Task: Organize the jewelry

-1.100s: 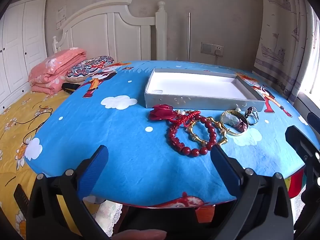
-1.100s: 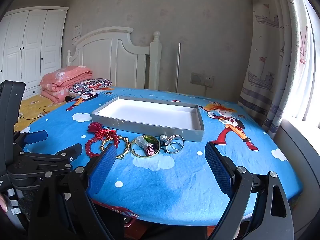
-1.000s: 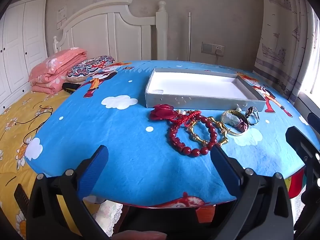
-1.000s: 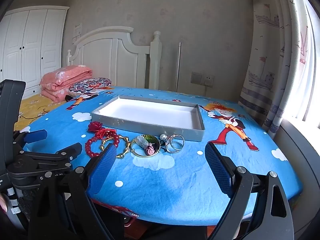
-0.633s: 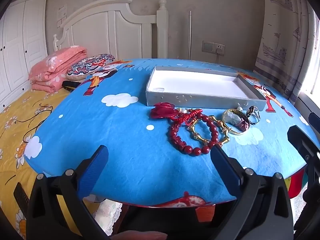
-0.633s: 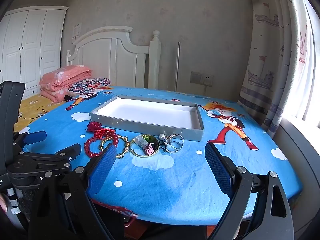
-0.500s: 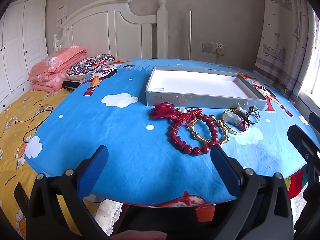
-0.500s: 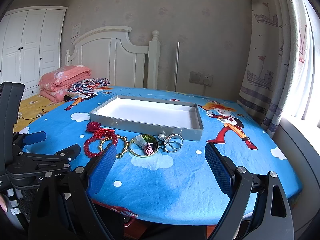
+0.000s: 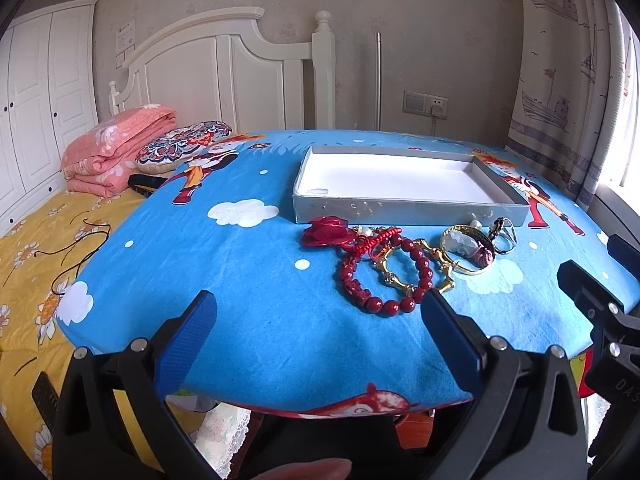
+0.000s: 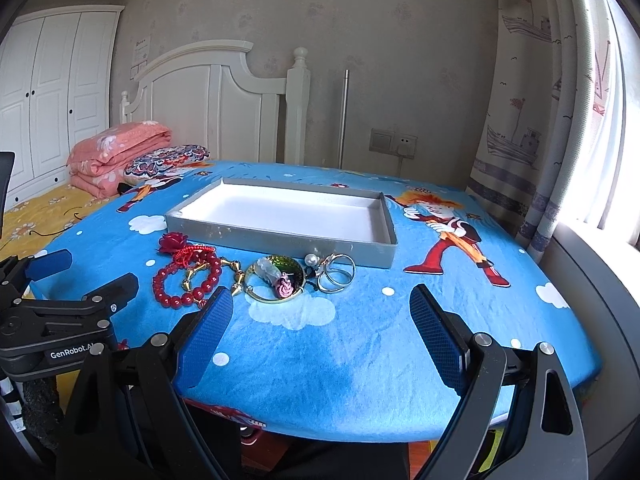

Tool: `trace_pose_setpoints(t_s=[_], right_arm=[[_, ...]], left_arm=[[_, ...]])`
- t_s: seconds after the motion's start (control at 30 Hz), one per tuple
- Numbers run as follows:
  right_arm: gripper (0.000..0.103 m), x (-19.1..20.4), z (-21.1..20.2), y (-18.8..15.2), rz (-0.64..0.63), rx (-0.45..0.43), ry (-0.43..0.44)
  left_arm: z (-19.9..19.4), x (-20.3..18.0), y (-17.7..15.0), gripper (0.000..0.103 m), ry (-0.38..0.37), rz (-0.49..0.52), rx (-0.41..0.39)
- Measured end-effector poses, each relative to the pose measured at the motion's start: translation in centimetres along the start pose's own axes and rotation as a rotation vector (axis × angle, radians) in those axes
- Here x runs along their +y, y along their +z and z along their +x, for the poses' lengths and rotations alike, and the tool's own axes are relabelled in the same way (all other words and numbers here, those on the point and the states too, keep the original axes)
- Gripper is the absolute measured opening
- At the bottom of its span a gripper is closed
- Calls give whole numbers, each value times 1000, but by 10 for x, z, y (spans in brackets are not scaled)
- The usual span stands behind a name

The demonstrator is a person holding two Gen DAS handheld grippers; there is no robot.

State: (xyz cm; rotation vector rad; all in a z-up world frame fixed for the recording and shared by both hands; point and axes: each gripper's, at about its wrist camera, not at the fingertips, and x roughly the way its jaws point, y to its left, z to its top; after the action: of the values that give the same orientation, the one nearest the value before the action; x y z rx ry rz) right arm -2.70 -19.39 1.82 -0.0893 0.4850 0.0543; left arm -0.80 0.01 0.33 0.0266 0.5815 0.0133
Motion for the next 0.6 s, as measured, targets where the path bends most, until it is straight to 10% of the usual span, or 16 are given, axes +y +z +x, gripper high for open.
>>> trace_pose_setpoints(t_s=[0.6], right_arm=[[85, -3, 16, -4, 9, 99, -8]], left_arm=[[7, 5, -2, 99, -4, -17, 42]])
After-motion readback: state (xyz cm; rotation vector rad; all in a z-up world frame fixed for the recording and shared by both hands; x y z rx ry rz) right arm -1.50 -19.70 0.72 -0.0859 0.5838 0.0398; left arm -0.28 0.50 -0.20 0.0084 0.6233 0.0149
